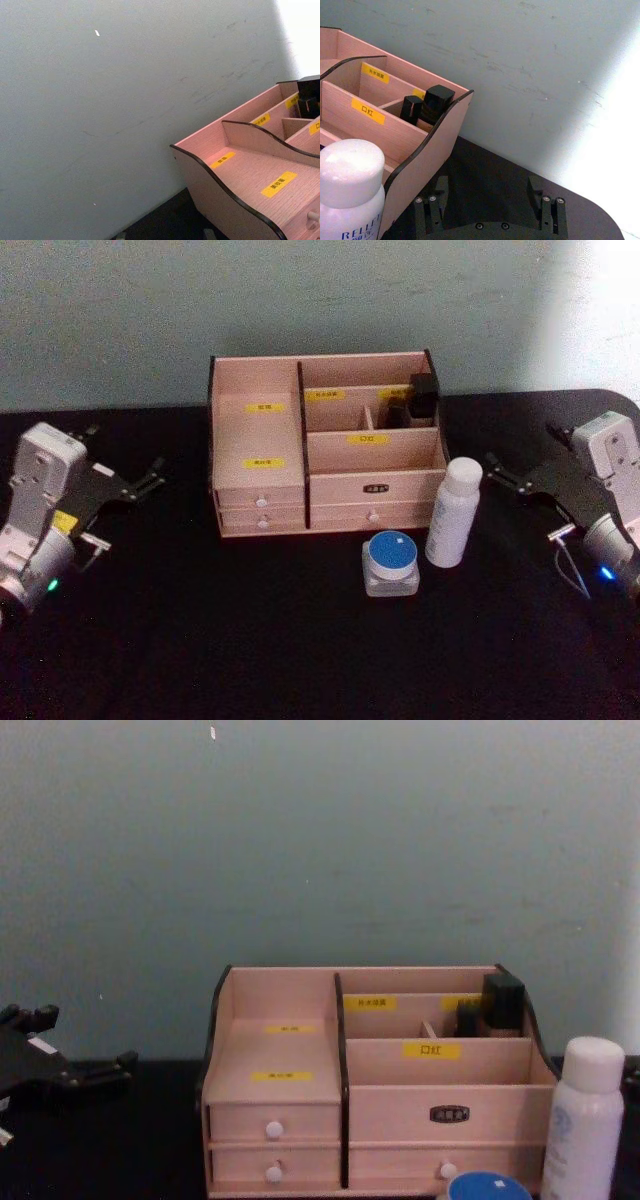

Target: Pick up the facial cleanser and watermelon frost from the table and place them into the tiered storage box.

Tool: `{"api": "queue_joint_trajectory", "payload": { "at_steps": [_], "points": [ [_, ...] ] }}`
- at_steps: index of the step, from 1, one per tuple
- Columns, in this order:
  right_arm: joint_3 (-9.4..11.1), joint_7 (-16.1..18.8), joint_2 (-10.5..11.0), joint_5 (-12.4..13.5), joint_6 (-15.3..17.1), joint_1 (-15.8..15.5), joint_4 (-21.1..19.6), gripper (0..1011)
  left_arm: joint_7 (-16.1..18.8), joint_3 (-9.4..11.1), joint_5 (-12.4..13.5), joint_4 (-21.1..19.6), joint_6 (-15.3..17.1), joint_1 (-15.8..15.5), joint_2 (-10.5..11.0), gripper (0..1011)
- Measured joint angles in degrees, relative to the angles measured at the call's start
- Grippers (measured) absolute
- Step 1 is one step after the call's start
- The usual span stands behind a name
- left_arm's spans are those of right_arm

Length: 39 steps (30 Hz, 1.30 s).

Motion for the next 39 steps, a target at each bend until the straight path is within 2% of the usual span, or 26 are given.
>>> {"api": "queue_joint_trajectory", "payload": {
  "at_steps": [39],
  "points": [
    [0.0,0.0,0.0,0.0,0.0,0.0,0.0,1002,0.0,0.0,0.0,0.0,0.0,0.0,0.0,1001]
  ]
}}
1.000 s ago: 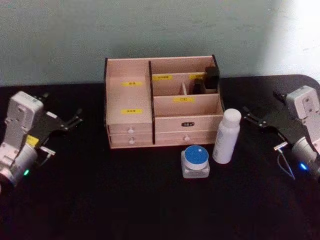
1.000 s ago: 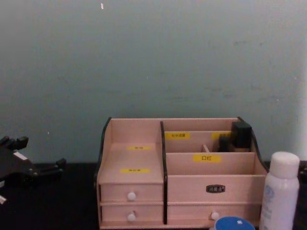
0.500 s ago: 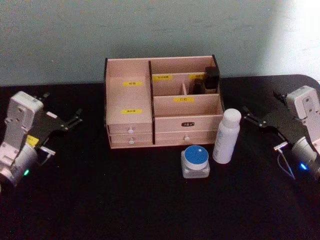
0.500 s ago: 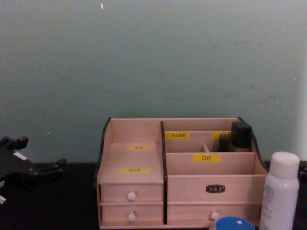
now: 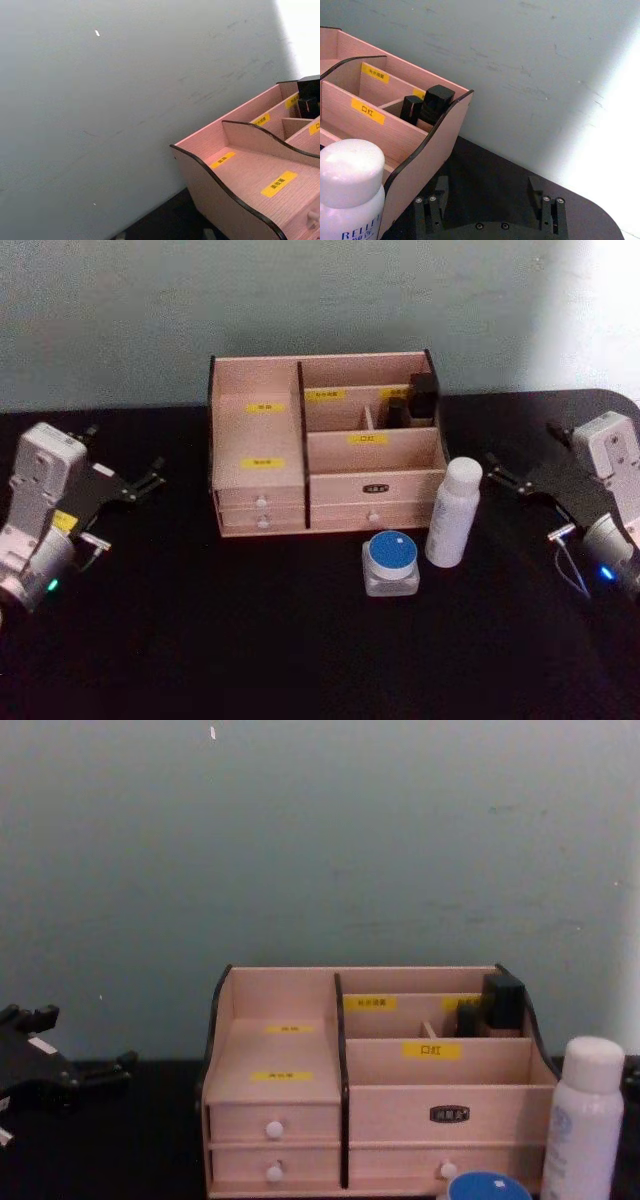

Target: Pick up the facial cleanser and watermelon frost from the table and place them into the tiered storage box.

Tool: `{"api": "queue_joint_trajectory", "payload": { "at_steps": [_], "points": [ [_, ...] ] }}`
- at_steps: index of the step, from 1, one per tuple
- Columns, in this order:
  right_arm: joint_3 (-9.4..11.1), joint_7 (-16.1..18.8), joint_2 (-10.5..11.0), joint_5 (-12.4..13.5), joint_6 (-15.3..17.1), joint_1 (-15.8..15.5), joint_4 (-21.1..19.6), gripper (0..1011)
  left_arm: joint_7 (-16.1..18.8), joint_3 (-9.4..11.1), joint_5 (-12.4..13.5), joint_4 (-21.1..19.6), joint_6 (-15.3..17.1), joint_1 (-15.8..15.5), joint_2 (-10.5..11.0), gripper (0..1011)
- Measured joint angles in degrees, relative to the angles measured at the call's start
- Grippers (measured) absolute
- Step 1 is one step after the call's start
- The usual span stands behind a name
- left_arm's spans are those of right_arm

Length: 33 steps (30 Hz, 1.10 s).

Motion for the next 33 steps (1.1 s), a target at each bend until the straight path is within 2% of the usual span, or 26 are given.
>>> {"api": "queue_joint_trajectory", "payload": {
  "at_steps": [13,18,26,29,31,33],
  "points": [
    [0.0,0.0,0.0,0.0,0.0,0.0,0.0,1002,0.0,0.0,0.0,0.0,0.0,0.0,0.0,1001],
    [1.2,0.6,0.0,0.3,0.2,-1.1,-1.0,1002,0.0,0.0,0.0,0.0,0.0,0.0,0.0,1001],
    [3.9,1.3,2.4,1.5,2.6,-6.2,-6.2,1002,0.0,0.0,0.0,0.0,0.0,0.0,0.0,1001],
    [5.3,1.9,4.1,2.3,4.2,-9.4,-9.4,1003,0.0,0.0,0.0,0.0,0.0,0.0,0.0,1001],
    [5.6,2.0,4.5,2.6,4.5,-10.1,-10.0,1002,0.0,0.0,0.0,0.0,0.0,0.0,0.0,1001],
    [6.7,2.8,5.8,3.6,5.6,-12.6,-12.5,1002,0.0,0.0,0.0,0.0,0.0,0.0,0.0,1001]
  ]
}}
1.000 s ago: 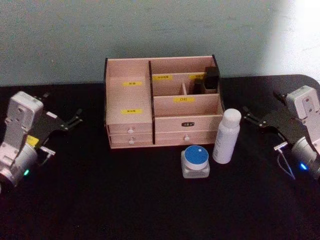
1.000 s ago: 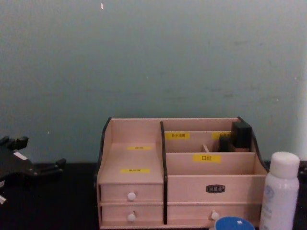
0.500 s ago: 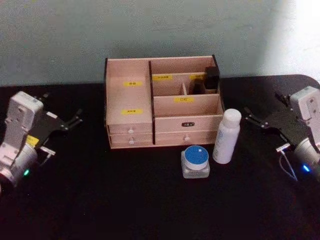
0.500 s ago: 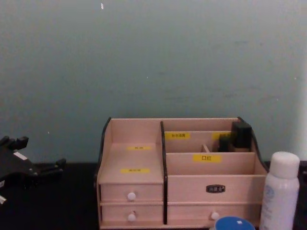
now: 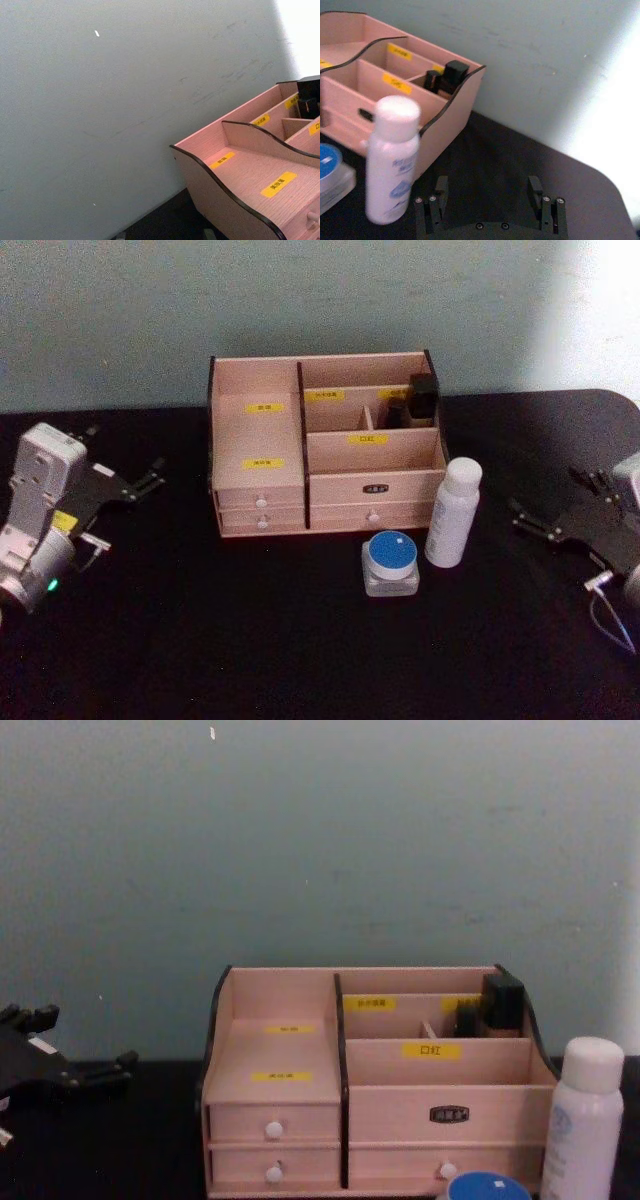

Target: Pick up the facial cleanser and watermelon frost from the table and place them into the tiered storage box.

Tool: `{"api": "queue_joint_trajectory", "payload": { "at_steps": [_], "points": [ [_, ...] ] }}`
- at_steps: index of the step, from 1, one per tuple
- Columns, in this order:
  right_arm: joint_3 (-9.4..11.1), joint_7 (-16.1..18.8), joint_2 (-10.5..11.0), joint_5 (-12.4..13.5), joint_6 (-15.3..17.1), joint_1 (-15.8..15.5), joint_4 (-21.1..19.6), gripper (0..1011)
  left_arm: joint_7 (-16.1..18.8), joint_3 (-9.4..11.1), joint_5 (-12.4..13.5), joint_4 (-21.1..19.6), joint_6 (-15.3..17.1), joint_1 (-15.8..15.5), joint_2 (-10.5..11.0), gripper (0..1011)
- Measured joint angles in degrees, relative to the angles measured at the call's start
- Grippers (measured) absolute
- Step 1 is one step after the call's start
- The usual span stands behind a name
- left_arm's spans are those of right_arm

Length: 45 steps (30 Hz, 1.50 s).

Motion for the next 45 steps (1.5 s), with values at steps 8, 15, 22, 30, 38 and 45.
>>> {"api": "queue_joint_trajectory", "payload": {
  "at_steps": [8,15,22,30,38,45],
  "points": [
    [2.8,4.5,2.7,4.5,1.1,-5.9,-5.9,1002,0.0,0.0,0.0,0.0,0.0,0.0,0.0,1001],
    [3.8,9.4,1.9,9.6,2.9,-7.7,-7.8,1002,0.0,0.0,0.0,0.0,0.0,0.0,0.0,1001],
    [2.8,10.4,-1.3,10.2,4.6,-6.0,-6.5,1002,0.0,0.0,0.0,0.0,0.0,0.0,0.0,1002],
    [1.5,9.8,-5.2,7.9,6.2,-2.8,-4.3,1003,0.0,0.0,0.0,0.0,0.0,0.0,0.0,1001],
    [0.6,9.5,-8.0,5.5,6.8,0.1,-2.1,1002,0.0,0.0,0.0,0.0,0.0,0.0,0.0,1001],
    [0.5,9.8,-10.2,4.2,7.2,2.1,0.0,1003,0.0,0.0,0.0,0.0,0.0,0.0,0.0,1001]
  ]
}}
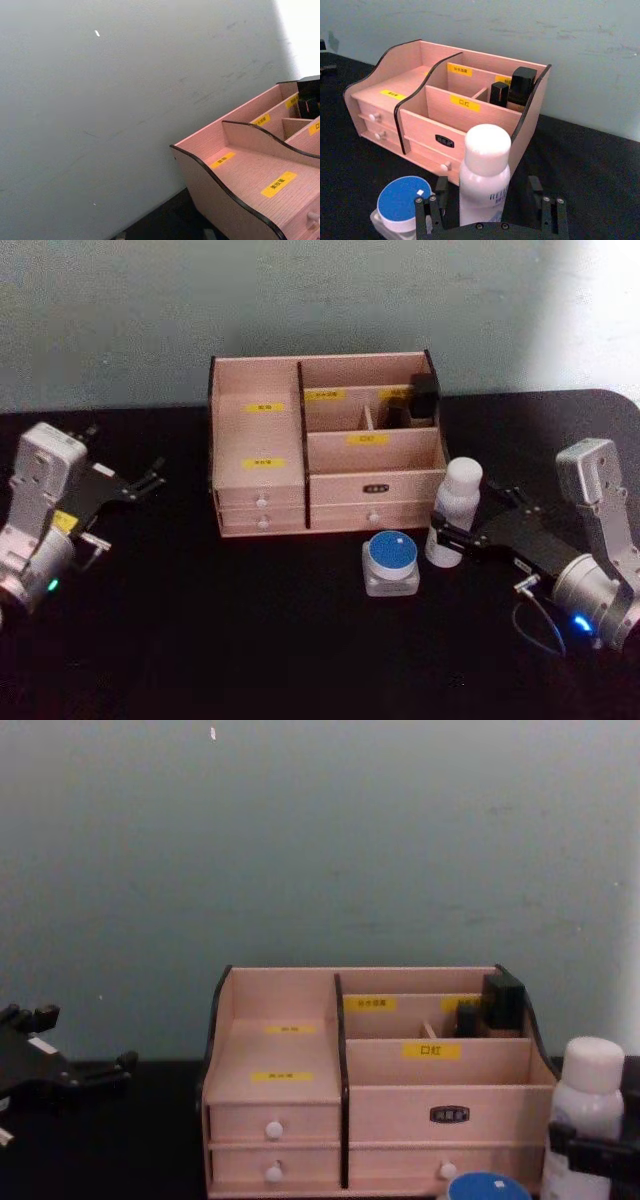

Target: Pick up the facial cleanser and watermelon frost from the table and place them into the tiered storage box.

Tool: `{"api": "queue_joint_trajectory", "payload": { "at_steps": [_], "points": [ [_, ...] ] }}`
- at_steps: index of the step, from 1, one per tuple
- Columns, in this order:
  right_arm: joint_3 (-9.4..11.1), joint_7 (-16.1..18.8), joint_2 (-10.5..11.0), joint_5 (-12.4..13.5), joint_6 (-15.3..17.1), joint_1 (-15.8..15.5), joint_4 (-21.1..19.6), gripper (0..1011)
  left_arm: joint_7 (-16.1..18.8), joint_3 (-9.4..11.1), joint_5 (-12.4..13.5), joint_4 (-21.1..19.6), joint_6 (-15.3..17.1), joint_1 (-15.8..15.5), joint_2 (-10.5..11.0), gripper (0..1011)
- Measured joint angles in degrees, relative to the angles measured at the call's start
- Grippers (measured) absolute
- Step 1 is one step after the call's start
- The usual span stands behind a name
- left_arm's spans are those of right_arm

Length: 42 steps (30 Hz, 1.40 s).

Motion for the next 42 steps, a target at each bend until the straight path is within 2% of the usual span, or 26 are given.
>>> {"api": "queue_joint_trajectory", "payload": {
  "at_steps": [11,27,35,36,38,39,42],
  "points": [
    [0.6,1.1,-2.0,-1.3,0.4,1.2,1.3,1002,0.0,0.0,0.0,0.0,0.0,0.0,0.0,1001],
    [0.6,1.0,-1.8,-1.3,0.4,1.1,1.2,994,0.0,0.0,0.0,0.0,0.0,0.0,0.0,1001],
    [0.5,1.0,-1.7,-1.2,0.3,1.0,1.2,814,0.0,0.0,0.0,0.0,0.0,0.0,0.0,1001],
    [0.5,1.0,-1.7,-1.2,0.3,1.0,1.2,759,0.0,0.0,0.0,0.0,0.0,0.0,0.0,1001],
    [0.5,1.0,-1.7,-1.2,0.3,1.0,1.2,729,0.0,0.0,0.0,0.0,0.0,0.0,0.0,1001],
    [0.5,1.0,-1.7,-1.1,0.3,1.0,1.1,663,0.0,0.0,0.0,0.0,0.0,0.0,0.0,1001],
    [0.5,1.0,-1.7,-1.1,0.3,1.0,1.1,613,0.0,0.0,0.0,0.0,0.0,0.0,0.0,1001]
  ]
}}
